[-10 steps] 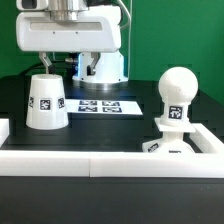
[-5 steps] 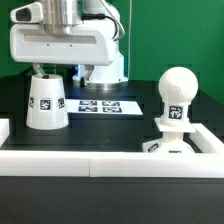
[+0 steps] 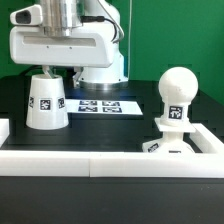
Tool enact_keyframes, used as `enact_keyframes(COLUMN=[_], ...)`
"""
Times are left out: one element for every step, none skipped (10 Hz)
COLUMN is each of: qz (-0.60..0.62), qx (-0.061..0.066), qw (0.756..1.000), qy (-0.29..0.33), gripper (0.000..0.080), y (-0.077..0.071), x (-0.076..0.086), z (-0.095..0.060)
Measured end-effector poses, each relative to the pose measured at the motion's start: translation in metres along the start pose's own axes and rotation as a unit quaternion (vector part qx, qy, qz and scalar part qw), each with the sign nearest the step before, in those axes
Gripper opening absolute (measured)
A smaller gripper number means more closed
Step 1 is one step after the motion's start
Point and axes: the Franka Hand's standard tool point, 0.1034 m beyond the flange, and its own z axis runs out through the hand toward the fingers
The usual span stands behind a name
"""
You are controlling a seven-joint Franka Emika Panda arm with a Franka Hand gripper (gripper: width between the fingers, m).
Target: Assemble lamp
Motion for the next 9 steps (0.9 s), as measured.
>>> enact_keyframes(qz=[0.0,-0.001,-0.001,-0.001,-0.001,-0.001,-0.001,0.013,0.056], qx=[0.0,0.0,0.0,0.0,0.0,0.0,0.0,0.003,0.02], qw=[1.0,1.0,1.0,1.0,1.0,1.0,1.0,1.0,0.998], qy=[0.0,0.001,0.001,0.001,0.001,0.001,0.001,-0.003,-0.02], gripper=[0.0077,0.0077,0.0044,0.0044,0.0044,0.0044,0.0044,0.0044,0.0044], y=[0.0,-0.001,-0.001,-0.001,-0.001,-0.001,-0.002,-0.008,-0.036], x=[0.0,0.001,0.001,0.001,0.001,0.001,0.001,-0.001,-0.008], z=[0.0,-0.001,-0.001,-0.001,-0.001,-0.001,-0.001,-0.004,-0.022])
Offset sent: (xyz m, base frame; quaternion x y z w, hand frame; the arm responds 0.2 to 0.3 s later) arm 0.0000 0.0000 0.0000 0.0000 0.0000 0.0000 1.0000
